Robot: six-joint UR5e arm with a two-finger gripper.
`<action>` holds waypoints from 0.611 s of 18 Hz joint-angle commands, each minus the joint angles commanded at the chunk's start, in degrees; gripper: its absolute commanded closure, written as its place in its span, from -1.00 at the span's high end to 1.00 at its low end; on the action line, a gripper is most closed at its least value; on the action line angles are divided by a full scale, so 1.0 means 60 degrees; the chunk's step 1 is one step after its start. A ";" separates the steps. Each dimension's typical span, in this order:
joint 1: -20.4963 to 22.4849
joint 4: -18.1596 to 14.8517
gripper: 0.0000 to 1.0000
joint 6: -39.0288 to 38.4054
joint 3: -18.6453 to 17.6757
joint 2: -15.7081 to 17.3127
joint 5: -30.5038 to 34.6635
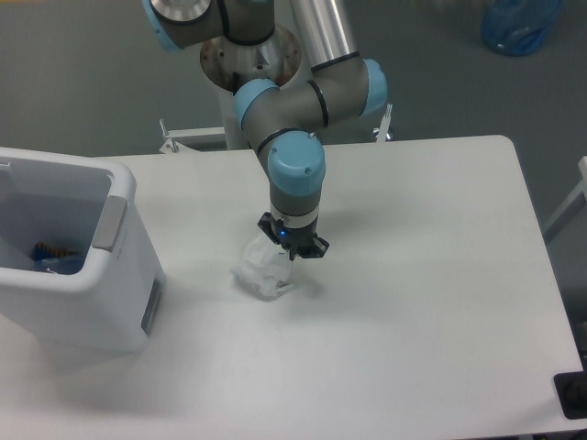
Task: Place the trash in the trash can
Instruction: 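Lower the gripper and pinch the crumpled white paper, then lift the paper and carry it over the bin opening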
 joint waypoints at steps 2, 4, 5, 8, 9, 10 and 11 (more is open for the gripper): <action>0.0059 -0.0116 -1.00 -0.0102 0.0278 0.0395 -0.0571; 0.0219 -0.0292 -1.00 -0.0452 0.0702 0.0455 -0.1026; 0.0235 -0.0409 -1.00 -0.0556 0.0951 0.0557 -0.1260; 0.0366 -0.0571 -1.00 -0.0994 0.1640 0.0806 -0.2416; 0.0381 -0.0571 -1.00 -0.1170 0.1845 0.0879 -0.2695; 0.0367 -0.0571 -1.00 -0.1360 0.2050 0.0938 -0.2944; 0.0367 -0.0571 -1.00 -0.1551 0.2240 0.1011 -0.3135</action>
